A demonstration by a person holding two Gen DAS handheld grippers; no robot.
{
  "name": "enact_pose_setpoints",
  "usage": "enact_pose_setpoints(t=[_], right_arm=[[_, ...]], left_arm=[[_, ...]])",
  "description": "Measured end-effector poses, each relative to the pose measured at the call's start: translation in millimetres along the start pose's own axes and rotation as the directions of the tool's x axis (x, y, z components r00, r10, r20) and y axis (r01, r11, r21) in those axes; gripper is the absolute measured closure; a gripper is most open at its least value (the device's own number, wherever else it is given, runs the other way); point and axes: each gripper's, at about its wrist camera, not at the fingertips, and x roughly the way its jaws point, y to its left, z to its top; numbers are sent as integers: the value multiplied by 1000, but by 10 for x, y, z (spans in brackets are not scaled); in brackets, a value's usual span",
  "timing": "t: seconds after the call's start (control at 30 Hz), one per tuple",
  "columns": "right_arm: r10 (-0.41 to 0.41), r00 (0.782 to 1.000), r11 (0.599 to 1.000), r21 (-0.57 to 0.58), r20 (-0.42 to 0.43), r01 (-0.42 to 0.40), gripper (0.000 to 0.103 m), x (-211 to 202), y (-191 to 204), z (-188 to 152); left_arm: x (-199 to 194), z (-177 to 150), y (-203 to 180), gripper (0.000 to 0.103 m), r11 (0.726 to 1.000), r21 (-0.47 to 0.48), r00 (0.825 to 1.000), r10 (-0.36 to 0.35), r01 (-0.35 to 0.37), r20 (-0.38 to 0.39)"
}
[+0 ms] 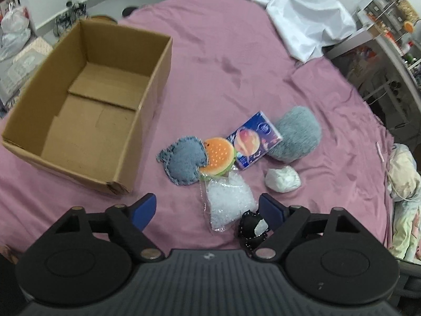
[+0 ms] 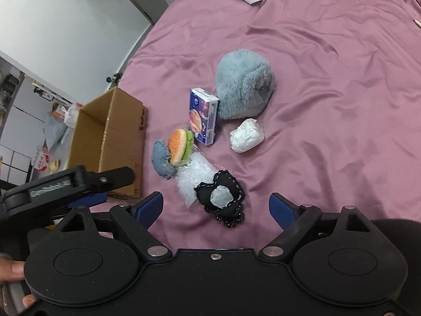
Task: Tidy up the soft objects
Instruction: 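Grasp the clear bead bag with the left tool while the right tool grasps the black lace pouch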
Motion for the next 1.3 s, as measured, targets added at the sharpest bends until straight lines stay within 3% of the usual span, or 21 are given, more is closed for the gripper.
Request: enact_pose_setpoints(t=[0.1, 0.17, 0.23, 0.43, 0.83, 0.93, 1.07, 1.13, 1.2, 1.3], right_arm=[[-18, 999, 1000, -14, -36, 17, 22, 104, -23, 7], [12, 999, 1000, -25, -48, -13, 28, 135, -32, 22], [51, 997, 998, -34, -60, -53, 28, 166, -32, 48], [74, 990, 997, 23, -117, -72, 33, 371, -108, 121], [2, 986, 1000, 30, -168, 3, 34, 699, -29, 130], [-23, 985, 999, 25, -172, 28, 34, 740, -17, 135], [-31, 983, 999, 35, -181, 38, 35, 817, -16, 153], [-39, 982, 999, 27, -183, 45, 45, 849, 11, 148], [-51, 980, 998, 11, -193, 54, 61, 875, 61, 132], [-86, 983, 996, -26, -163, 82, 68, 816, 153, 118]], left_arm=[[142, 35, 2, 23, 999, -34, 999, -28, 27, -19], [224, 53, 18, 23, 996, -66, 998, -56, 54, -29], [300, 58, 9, 23, 996, -77, 998, -52, 49, -40], [519, 70, 17, 30, 993, -114, 996, -45, 37, -74], [867, 52, 55, 34, 980, -186, 989, -91, 69, -113], [952, 30, 69, 40, 974, -209, 985, -116, 89, -124], [979, 37, 62, 58, 972, -211, 982, -132, 102, -132], [971, 55, 43, 65, 971, -212, 979, -144, 111, -146], [956, 77, 34, 69, 970, -217, 977, -146, 111, -155], [916, 101, 16, 70, 972, -212, 978, -133, 97, -160]])
